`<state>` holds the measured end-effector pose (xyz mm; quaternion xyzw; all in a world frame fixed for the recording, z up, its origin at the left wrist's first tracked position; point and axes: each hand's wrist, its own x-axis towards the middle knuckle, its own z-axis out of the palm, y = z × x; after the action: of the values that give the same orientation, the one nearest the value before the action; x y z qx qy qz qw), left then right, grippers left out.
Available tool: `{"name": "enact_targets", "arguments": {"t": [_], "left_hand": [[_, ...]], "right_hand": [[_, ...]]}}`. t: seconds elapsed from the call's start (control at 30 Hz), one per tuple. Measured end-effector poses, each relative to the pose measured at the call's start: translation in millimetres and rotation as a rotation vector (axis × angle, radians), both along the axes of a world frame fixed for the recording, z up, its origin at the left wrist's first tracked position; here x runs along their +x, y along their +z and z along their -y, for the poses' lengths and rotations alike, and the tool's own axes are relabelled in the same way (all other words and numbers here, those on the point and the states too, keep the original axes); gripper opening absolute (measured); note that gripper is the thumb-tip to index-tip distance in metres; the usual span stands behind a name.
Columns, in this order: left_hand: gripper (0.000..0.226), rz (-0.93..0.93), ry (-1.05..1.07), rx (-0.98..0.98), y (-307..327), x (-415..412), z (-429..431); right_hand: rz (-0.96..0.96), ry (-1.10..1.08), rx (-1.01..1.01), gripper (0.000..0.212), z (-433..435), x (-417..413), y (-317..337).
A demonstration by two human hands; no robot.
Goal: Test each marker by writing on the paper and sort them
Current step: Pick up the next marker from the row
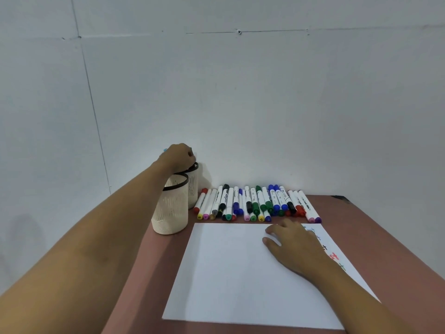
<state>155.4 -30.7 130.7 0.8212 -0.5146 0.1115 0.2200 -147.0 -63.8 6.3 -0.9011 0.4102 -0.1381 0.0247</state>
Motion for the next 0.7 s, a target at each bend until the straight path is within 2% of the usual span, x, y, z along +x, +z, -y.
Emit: {"name": "enact_targets", "arguments": {"t": [0.1,0.17,0.27,0.33,0.43,0.57,0.7], "left_hand": [[0.027,0.061,0.005,0.019,5,-8,-4],[0.023,0.098,-0.012,-0.042,7,-16,-6],[0.024,0.129,-0.143,-0.216,3,-44,-13],[0.024,0.117,-0.262,-0.261,-7,-74,-23],[0.028,0.047,-0.372,-0.151,-44,-113,-34],[0.033,-0.107,-0.391,0.166,-105,-138,-40],[0.034,-0.115,-0.386,0.192,-131,-138,-43]], "right_hand": [[0.001,0.001,-0.003,0.041,0,0,0],[0.000,-0.001,-0.001,0.041,0,0,0],[0.006,-0.002,0.001,0.041,0,-1,-1],[-0.001,-0.002,0.006,0.041,0,-1,-1],[-0.003,-0.002,0.024,0.040,-1,-1,0],[-0.007,-0.013,0.042,0.040,0,-1,-1],[0.011,-0.014,0.060,0.036,-1,-1,3]]}}
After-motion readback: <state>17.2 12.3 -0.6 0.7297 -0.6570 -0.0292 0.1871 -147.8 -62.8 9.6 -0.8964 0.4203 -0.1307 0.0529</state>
